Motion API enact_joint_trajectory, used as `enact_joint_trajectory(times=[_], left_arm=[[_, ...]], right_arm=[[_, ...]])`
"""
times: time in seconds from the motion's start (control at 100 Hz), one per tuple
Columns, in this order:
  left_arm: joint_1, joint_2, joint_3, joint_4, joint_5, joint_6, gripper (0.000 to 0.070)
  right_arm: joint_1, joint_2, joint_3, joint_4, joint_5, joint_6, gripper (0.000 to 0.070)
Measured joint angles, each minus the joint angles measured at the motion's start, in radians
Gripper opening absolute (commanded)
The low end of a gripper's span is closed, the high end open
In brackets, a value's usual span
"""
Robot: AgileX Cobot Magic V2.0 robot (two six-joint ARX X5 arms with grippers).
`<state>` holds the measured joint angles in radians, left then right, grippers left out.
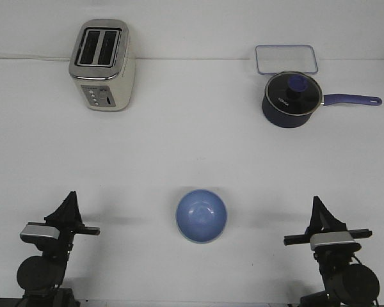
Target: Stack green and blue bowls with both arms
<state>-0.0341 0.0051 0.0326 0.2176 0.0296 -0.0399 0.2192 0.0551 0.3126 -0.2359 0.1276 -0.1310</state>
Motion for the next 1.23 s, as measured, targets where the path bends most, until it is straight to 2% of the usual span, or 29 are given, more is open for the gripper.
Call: enact_joint_trajectory(times=[0.09, 0.37, 1.23], left_arm=[[0.0, 0.0, 0.0, 0.0, 0.0, 0.0, 0.0015], [0.0, 0.0, 0.0, -0.001, 0.0, 0.0, 0.0015], [0.0, 0.0, 0.0, 0.0, 0.0, 0.0, 0.0015]], right_arm=[[-0.067, -0.037, -0.098, 0.034, -0.069, -0.053, 0.0], [-0.103, -0.053, -0.297, 0.201, -0.08, -0.09, 0.0], [-0.103, -0.053, -0.298, 0.227, -0.082, -0.097, 0.0]])
